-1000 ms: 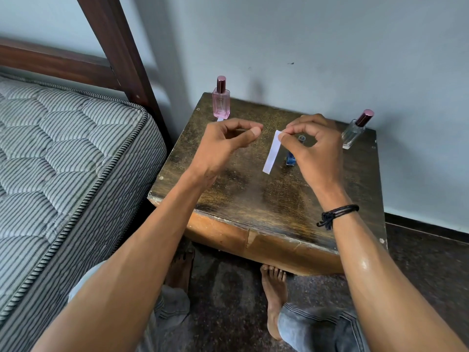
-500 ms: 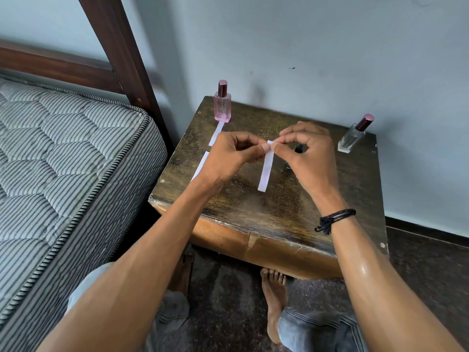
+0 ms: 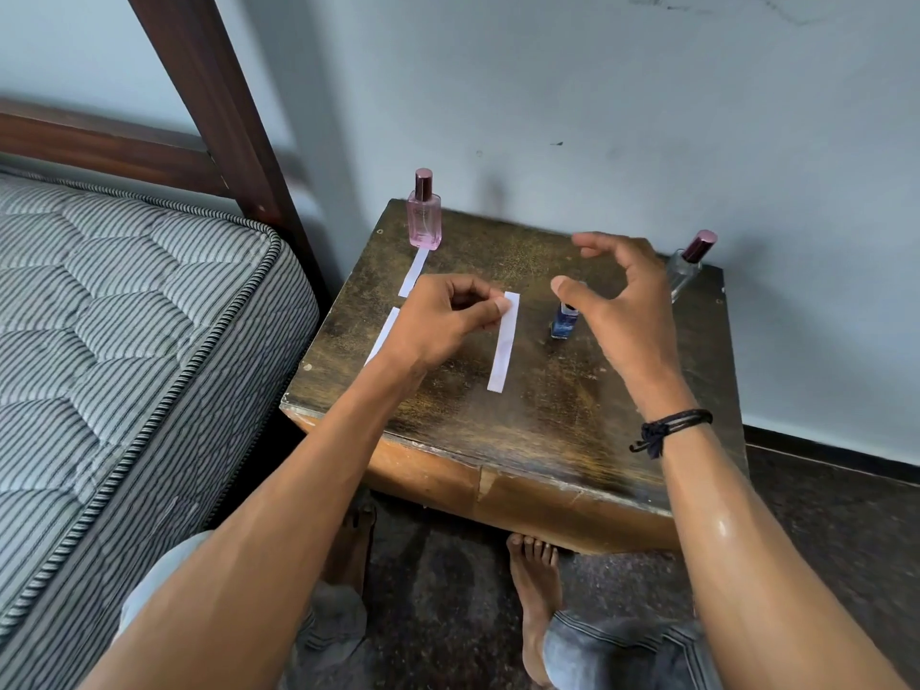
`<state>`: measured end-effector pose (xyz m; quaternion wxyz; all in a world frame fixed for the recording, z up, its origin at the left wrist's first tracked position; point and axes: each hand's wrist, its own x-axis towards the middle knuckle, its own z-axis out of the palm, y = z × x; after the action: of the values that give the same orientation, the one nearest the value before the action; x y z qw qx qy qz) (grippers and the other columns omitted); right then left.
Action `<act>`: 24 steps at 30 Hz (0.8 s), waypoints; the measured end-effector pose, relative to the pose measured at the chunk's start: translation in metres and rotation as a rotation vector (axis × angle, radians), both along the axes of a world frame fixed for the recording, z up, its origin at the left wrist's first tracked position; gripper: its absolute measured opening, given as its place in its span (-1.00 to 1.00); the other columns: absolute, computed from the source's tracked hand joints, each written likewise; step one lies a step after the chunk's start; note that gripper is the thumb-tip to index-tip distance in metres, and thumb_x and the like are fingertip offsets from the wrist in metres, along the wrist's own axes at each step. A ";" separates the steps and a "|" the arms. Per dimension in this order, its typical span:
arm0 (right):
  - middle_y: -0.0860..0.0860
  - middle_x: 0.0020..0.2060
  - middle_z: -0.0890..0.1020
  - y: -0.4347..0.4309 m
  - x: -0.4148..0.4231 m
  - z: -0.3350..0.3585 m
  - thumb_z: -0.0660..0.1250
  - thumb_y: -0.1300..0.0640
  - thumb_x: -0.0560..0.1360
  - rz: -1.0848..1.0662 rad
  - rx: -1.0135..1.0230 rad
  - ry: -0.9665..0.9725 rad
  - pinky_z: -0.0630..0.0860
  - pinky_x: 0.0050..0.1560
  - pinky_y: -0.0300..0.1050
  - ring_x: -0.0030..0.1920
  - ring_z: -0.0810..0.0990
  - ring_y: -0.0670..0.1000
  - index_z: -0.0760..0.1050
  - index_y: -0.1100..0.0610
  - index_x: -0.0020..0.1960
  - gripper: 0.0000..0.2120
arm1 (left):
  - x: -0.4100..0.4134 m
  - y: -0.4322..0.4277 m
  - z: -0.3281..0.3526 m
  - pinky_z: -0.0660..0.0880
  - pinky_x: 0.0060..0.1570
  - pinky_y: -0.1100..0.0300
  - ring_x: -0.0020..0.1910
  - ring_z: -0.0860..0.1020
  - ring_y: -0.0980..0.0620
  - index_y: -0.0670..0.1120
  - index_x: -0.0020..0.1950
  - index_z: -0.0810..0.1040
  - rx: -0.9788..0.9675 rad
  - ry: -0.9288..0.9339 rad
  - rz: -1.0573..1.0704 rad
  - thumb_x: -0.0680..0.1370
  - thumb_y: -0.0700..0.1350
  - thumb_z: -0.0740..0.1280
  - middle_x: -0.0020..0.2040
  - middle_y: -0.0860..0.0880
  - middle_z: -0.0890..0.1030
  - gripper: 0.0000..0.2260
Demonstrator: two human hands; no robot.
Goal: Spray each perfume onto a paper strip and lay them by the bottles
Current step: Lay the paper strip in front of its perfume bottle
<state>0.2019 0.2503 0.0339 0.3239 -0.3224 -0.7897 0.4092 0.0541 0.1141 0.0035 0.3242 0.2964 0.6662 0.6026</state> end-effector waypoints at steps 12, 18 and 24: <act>-0.09 0.10 0.66 0.018 0.006 -0.020 0.60 0.23 0.36 0.054 -0.233 -0.382 0.54 0.27 0.04 0.14 0.65 -0.01 0.58 -0.09 0.15 -0.55 | -0.011 0.025 -0.028 0.61 0.08 0.02 -0.17 0.65 0.09 0.04 -0.13 0.70 -0.235 0.343 0.078 0.53 -0.04 0.49 -0.23 0.10 0.69 -0.95; -0.01 0.12 0.70 0.017 -0.002 -0.020 0.55 0.14 0.46 0.038 -0.152 -0.457 0.53 0.24 0.03 0.12 0.66 0.07 0.66 0.02 0.17 -0.71 | -0.014 0.041 -0.025 0.61 0.00 0.04 -0.20 0.57 0.13 0.04 -0.09 0.72 -0.292 0.442 0.138 0.52 0.02 0.49 -0.20 0.12 0.67 -0.92; -0.03 0.13 0.70 0.019 -0.003 -0.019 0.50 0.10 0.52 0.025 -0.141 -0.439 0.52 0.26 0.03 0.16 0.64 0.04 0.66 -0.02 0.17 -0.76 | -0.012 0.067 -0.024 0.60 0.00 0.03 -0.04 0.64 0.03 0.08 -0.03 0.71 -0.382 0.556 0.136 0.54 0.07 0.44 -0.06 0.06 0.71 -0.89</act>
<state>0.1986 0.2691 0.0146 0.1160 -0.4156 -0.8147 0.3874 0.0423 0.1806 -0.0205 0.1388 0.3383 0.8481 0.3833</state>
